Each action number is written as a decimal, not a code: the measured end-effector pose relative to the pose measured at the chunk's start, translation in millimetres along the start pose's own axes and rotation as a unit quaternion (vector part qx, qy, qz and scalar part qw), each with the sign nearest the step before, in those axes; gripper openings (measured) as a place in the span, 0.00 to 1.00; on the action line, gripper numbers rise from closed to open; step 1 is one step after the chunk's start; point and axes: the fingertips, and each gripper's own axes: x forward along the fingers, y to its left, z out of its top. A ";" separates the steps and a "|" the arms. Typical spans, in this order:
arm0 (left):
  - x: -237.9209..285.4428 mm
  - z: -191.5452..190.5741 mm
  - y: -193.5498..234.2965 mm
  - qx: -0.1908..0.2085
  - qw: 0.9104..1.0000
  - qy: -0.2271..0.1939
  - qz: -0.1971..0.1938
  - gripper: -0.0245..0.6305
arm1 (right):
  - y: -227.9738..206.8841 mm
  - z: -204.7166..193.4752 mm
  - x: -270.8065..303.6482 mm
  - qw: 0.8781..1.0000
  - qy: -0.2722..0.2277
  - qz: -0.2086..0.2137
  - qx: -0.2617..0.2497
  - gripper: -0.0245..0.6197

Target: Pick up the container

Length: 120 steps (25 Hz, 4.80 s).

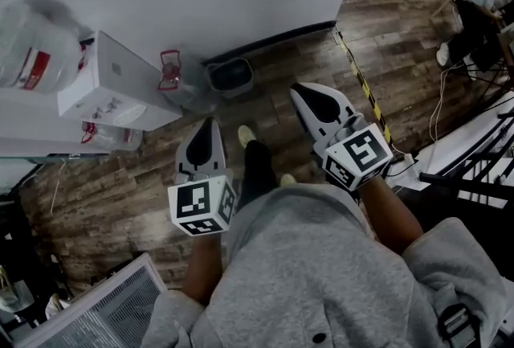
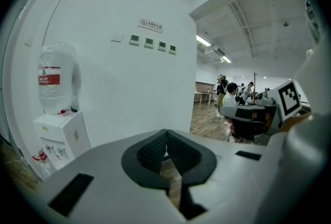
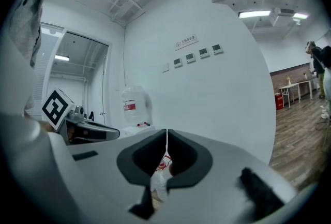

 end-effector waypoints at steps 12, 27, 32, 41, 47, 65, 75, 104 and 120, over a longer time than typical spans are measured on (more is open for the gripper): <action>76.1 16.0 72.2 -0.028 0.999 0.023 0.011 0.06 | -36.1 6.6 102.4 1.000 0.029 0.007 -0.004 0.08; 144.8 46.3 150.8 -0.037 0.999 0.027 -0.009 0.06 | -43.2 31.3 218.2 0.999 0.046 0.004 -0.028 0.08; 164.2 46.7 176.8 -0.047 0.998 0.030 -0.011 0.06 | -42.0 34.7 250.4 0.998 0.049 0.003 -0.039 0.08; 189.9 45.6 214.7 -0.060 0.998 0.029 -0.005 0.06 | -45.5 32.5 289.9 0.996 0.064 0.009 -0.056 0.08; 194.1 40.8 227.9 -0.075 0.996 0.034 0.017 0.06 | -51.1 34.0 304.0 0.996 0.066 0.020 -0.063 0.08; 254.5 24.6 258.0 -0.142 0.980 0.061 0.124 0.06 | -103.5 26.7 395.3 0.984 0.108 0.134 -0.057 0.08; 307.8 -39.7 280.3 -0.181 0.957 0.120 0.193 0.06 | -137.4 -33.6 455.0 0.961 0.162 0.214 -0.069 0.08; 438.1 -395.1 291.5 -0.269 0.883 0.328 0.200 0.28 | -146.6 -348.0 505.6 0.891 0.331 0.306 -0.047 0.08; 504.0 -572.1 317.6 -0.286 0.854 0.393 0.185 0.31 | -146.5 -488.7 466.2 0.865 0.396 0.307 0.016 0.08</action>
